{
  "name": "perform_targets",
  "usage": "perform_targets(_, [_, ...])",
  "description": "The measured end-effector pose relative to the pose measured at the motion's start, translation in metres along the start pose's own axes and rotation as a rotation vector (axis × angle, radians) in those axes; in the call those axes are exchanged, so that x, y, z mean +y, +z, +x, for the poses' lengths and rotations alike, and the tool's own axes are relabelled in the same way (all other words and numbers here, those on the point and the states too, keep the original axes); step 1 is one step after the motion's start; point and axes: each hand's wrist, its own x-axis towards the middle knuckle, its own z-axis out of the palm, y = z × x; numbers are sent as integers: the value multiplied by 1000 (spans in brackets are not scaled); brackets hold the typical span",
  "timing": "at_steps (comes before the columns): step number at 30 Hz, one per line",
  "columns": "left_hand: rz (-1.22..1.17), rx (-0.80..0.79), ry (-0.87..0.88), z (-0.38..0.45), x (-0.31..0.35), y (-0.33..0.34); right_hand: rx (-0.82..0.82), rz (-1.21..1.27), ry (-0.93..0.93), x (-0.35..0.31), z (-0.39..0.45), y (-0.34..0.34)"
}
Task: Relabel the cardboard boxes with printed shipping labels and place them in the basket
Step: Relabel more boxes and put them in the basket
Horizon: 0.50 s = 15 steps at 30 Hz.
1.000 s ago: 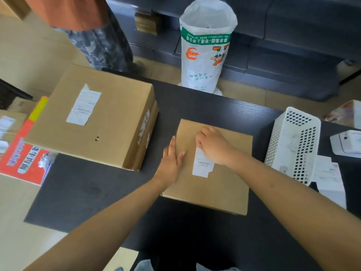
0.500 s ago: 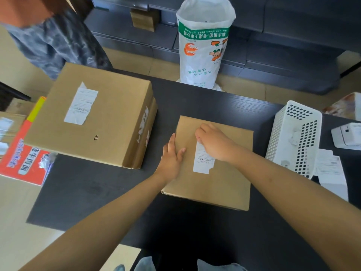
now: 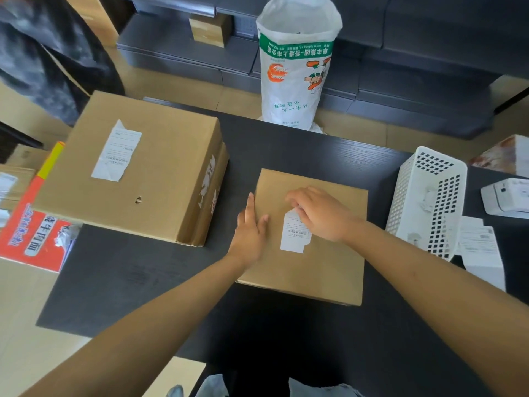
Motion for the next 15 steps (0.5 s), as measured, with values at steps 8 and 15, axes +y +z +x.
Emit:
perform_targets(8, [92,15,85,0,-4,3,50,-220,17,-4,-1,8])
perform_targets(15, [119,7,62,-1,-1,3,151,5,119,-10,-37,6])
